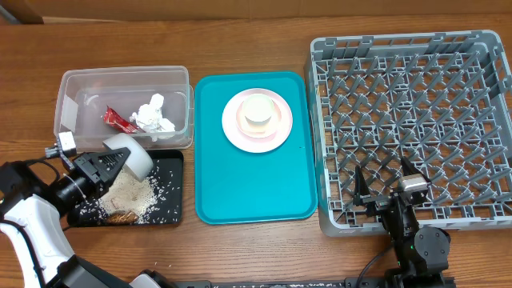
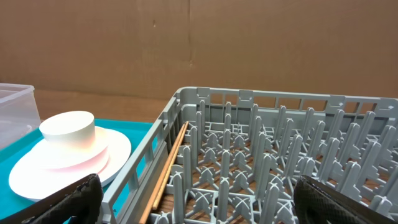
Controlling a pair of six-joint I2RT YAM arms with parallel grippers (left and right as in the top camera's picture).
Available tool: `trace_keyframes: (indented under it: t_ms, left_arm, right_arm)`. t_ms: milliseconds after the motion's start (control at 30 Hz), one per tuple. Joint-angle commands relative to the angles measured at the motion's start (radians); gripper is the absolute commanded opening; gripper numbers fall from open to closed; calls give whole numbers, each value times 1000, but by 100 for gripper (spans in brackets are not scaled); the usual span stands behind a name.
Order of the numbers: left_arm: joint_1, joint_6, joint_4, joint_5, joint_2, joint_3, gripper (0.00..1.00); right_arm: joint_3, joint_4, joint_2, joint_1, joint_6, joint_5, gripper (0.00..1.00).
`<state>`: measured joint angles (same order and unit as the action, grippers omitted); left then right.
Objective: Sort waste into correct bins and load items into the dishwasher
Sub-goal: 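Tilt the bowl to pour food scraps onto the black tray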
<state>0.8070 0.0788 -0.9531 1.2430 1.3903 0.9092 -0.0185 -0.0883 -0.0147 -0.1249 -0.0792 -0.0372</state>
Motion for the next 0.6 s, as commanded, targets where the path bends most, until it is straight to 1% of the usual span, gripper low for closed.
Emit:
trace_keyframes:
  t_ms: [0,100,133,333,433,500,567]
  left_arm:
    - [4,24,-26,42,-10,-5,4]
    - [4,16,18,-3,-10,-5,4]
    - [4,2,14,-4,-10,-5,4]
    - [4,5,-21,18,-10,-5,4]
    - [4,40,-7,18,-10,-5,4]
    - [4,52,-49,55,-10,-6,4]
    - [4,95,-68,108,-10,-5,4]
  right_arm:
    - [10,7,11,3,0,-2,100]
    - [10,7,11,3,0,-2,100]
    - [10,7,11,3,0,-2,100]
    - [10,7,11,3,0,-2,100]
    - [10,7,11,3,0,-2,100]
    - [10,7,11,3,0,-2,100]
    - [10,7,11,3,0,-2,100]
